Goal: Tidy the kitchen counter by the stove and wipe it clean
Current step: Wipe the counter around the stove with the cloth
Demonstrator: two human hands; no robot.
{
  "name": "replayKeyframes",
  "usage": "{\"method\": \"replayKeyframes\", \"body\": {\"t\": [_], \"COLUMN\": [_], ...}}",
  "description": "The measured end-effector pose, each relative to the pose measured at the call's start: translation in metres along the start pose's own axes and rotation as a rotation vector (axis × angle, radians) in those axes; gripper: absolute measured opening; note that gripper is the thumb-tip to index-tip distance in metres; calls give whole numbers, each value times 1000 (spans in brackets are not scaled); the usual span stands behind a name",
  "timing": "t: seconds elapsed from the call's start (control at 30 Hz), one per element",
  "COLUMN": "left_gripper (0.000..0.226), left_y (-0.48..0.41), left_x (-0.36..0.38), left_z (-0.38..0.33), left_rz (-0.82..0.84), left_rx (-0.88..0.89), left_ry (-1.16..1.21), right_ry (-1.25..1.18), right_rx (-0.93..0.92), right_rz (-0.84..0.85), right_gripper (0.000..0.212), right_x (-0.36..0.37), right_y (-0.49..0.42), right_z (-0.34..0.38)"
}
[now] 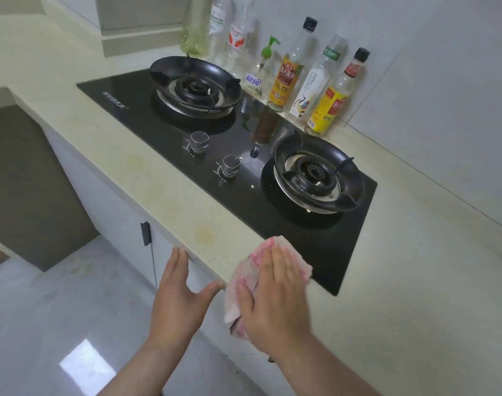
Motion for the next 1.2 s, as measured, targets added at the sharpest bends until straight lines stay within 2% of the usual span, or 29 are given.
{"method": "replayKeyframes", "body": {"t": [0.2, 0.37, 0.43, 0.5, 0.57, 0.63, 0.73, 0.83, 0.97, 1.03, 1.2], "left_gripper": [88, 102, 104, 105, 105, 106, 105, 104, 101, 101, 101], "left_y": [-1, -1, -1, 0, 1, 2, 3, 5, 5, 5, 4], "left_x": [0, 0, 1, 2, 1, 0, 1, 0, -3, -3, -3], "left_z": [2, -1, 3, 2, 1, 1, 0, -4, -9, -11, -10], "left_rz": [15, 18, 26, 32, 26, 24, 24, 22, 27, 30, 45], "left_rx": [9, -9, -42, -44, -36, -38, -35, -30, -27, -22, -16], "left_ry": [7, -5, -3, 3, 17, 18, 26, 32, -40, -58, -51], "right_ry": [-62, 31, -68, -306, -502, -559, -522, -406, -371, -317, -304], "right_rx": [-166, -349, -399, -361, -239, -145, 5, 81, -67, -103, -223], "right_rz": [37, -32, -51, -74, -106, -154, -283, -170, -2, -4, -57], "right_gripper": [95, 70, 65, 59, 41, 37, 30, 53, 73, 80, 56], "right_x": [-7, 3, 4, -1, -15, -34, -62, -56, -42, -38, -33], "right_y": [-22, 21, 39, 51, 54, 44, 11, -29, -52, -52, -40], "right_z": [29, 10, -6, -33, -62, -83, -113, -119, -83, -64, -26]}}
Point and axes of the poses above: each hand's wrist, its own y-axis away from the middle knuckle, its own x-axis out of the palm, z = x × y, the point moved 9 cm from there along -y, towards the middle knuckle, and after that the axes turned 15 degrees about z, right-handed, at the moved point
